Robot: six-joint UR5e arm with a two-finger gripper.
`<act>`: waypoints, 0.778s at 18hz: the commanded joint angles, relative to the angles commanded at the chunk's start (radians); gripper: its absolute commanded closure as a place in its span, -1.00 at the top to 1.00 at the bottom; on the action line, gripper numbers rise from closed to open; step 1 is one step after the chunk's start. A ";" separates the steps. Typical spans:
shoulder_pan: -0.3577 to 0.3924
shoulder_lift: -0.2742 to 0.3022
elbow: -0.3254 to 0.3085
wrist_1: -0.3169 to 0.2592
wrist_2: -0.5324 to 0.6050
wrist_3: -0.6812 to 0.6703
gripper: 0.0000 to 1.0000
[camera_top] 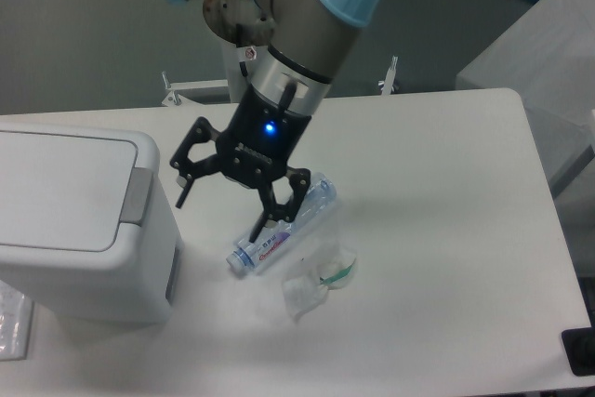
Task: Open the trash can
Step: 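Lower the gripper onto the lid edge of the trash can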
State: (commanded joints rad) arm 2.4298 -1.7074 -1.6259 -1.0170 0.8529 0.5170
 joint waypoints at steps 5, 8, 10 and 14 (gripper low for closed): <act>-0.021 -0.001 -0.012 0.002 0.002 0.000 1.00; -0.032 -0.008 -0.019 0.002 0.002 0.000 1.00; -0.043 -0.014 -0.019 0.002 0.002 -0.002 1.00; -0.045 -0.020 -0.020 0.009 0.002 -0.003 1.00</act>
State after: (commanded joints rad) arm 2.3853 -1.7272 -1.6460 -1.0079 0.8544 0.5139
